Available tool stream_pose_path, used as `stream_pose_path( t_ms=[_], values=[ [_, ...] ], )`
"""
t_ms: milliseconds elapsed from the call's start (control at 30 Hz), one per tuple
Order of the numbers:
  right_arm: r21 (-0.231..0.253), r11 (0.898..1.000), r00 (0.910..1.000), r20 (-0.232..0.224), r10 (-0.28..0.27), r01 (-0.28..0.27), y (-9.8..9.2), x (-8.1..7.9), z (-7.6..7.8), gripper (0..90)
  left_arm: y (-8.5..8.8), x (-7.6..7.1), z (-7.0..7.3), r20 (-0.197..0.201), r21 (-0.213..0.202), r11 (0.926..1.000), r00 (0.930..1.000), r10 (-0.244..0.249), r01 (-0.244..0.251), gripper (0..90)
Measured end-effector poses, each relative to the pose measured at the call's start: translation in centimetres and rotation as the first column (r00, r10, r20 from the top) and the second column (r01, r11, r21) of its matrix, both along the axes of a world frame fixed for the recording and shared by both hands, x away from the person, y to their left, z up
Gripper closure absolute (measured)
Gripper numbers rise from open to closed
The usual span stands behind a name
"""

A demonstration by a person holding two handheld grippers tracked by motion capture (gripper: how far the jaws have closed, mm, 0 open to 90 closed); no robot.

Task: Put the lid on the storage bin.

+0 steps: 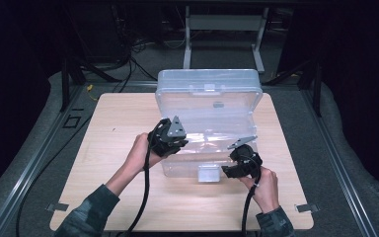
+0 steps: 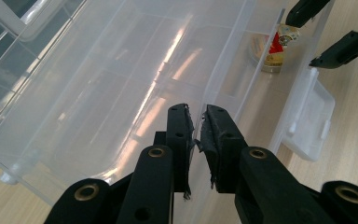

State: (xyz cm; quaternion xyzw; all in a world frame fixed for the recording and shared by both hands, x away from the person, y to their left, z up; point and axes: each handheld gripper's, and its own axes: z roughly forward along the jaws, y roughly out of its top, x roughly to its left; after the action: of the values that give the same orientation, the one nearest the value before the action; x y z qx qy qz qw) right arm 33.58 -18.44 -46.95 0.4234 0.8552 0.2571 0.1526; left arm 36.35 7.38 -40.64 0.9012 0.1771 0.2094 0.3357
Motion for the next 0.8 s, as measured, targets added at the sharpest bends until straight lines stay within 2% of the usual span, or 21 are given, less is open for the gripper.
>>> stream_pose_path(
  t_ms=[67, 167, 267, 400, 467, 567, 733, 800],
  values=[
    [0.072, 0.997, 0.9998, 0.016, 0.013, -0.014, -0.6, -0.4, 0.9, 44.2, 0.0, 0.0, 0.0, 0.002, -0.001, 1.0000, 1.0000, 0.000, 0.000, 80.4],
    [0.106, 0.994, 0.9987, 0.047, 0.019, -0.024, -1.1, -1.1, 2.6, 45.8, 0.0, -0.1, -0.1, 0.000, -0.002, 1.0000, 1.0000, 0.001, -0.001, 80.3],
    [0.145, 0.989, 0.9965, 0.077, 0.033, -0.044, -1.3, -1.6, 4.0, 53.4, 0.1, -0.1, -0.2, -0.006, -0.012, 0.9999, 1.0000, 0.001, -0.001, 80.1],
    [0.171, 0.983, 0.9892, 0.141, 0.041, -0.065, -1.2, -1.9, 6.2, 62.4, 0.2, -0.3, -0.5, -0.020, -0.020, 0.9998, 0.9998, -0.002, 0.001, 79.7],
    [0.193, 0.979, 0.9826, 0.183, 0.032, -0.068, -1.3, -1.8, 7.3, 68.2, 0.2, -0.4, -0.5, -0.028, -0.022, 0.9997, 0.9996, -0.001, 0.000, 78.9],
    [0.225, 0.972, 0.9747, 0.223, 0.011, -0.063, -1.2, -0.7, 8.3, 75.5, 0.1, -0.5, -0.6, -0.036, -0.019, 0.9998, 0.9993, 0.005, -0.005, 77.4],
    [0.243, 0.969, 0.9755, 0.220, -0.007, -0.048, 0.3, 2.2, 9.1, 85.6, 0.1, -1.2, -0.8, -0.043, -0.002, 0.9998, 0.9989, 0.017, -0.017, 75.3],
    [0.228, 0.973, 0.9752, 0.221, -0.010, -0.041, 1.2, 2.9, 9.4, 89.4, 0.1, -1.4, -1.2, -0.069, -0.002, 1.0000, 0.9976, 0.008, -0.008, 75.0]
  ],
)
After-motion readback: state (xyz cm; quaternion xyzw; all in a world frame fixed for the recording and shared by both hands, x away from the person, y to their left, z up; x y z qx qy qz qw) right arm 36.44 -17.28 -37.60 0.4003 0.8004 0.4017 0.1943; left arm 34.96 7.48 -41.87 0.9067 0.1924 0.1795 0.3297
